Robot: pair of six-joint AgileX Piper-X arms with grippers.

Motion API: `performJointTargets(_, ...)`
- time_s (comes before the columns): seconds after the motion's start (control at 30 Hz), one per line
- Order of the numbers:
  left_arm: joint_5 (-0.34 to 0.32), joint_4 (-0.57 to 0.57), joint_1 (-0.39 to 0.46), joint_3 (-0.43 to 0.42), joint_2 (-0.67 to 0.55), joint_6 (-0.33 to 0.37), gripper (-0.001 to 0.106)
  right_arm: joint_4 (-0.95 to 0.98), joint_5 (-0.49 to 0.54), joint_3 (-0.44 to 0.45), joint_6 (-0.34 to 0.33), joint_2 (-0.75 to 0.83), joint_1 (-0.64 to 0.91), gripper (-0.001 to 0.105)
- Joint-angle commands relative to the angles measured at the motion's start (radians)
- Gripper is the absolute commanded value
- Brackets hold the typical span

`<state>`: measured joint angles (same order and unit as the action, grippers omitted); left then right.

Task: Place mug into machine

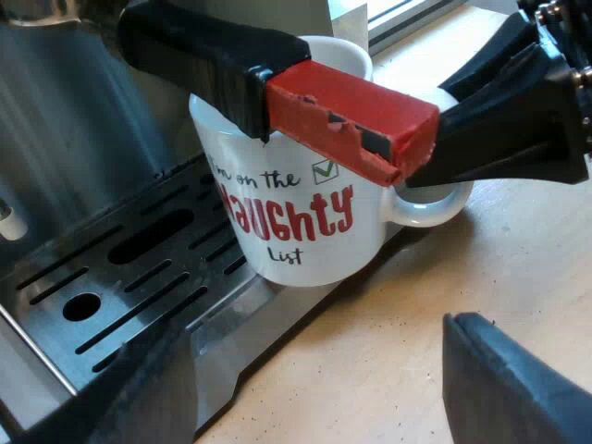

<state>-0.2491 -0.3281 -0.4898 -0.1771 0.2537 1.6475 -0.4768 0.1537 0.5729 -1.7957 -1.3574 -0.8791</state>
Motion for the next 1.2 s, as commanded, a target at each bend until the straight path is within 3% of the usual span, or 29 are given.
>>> performJointTargets(0.03,0.006,0.017,0.001,-0.001,-0.002,0.004,0.059,-0.089,0.012,0.045,0.006,-0.054,0.0,0.0)
performJointTargets(0.4,-0.015,0.017,0.001,-0.001,-0.002,0.004,0.059,-0.156,0.075,0.086,0.029,-0.164,0.002,0.0)
performJointTargets(0.8,-0.017,0.017,0.001,-0.001,-0.002,0.004,0.059,-0.178,0.075,0.11,0.043,-0.209,0.002,0.0)
performJointTargets(0.87,-0.017,0.017,0.001,-0.001,-0.002,0.004,0.059,-0.178,0.075,0.11,0.043,-0.209,0.002,0.005)
performJointTargets(0.97,-0.017,0.017,0.001,-0.001,-0.002,0.004,0.059,-0.178,0.075,0.11,0.051,-0.209,0.002,0.032)
performJointTargets(1.0,-0.017,0.017,0.001,-0.001,-0.002,0.004,0.059,-0.178,0.075,0.11,0.051,-0.209,0.002,0.032)
performJointTargets(1.03,-0.017,0.017,0.001,-0.001,-0.002,0.004,0.059,-0.178,0.075,0.11,0.05,-0.209,0.002,0.045)
performJointTargets(1.07,-0.017,0.017,0.001,-0.001,-0.002,0.004,0.059,-0.178,0.075,0.11,0.05,-0.209,0.002,0.05)
performJointTargets(1.2,-0.017,0.017,0.001,-0.001,-0.002,0.004,0.059,-0.172,0.075,0.11,0.05,-0.197,-0.009,0.052)
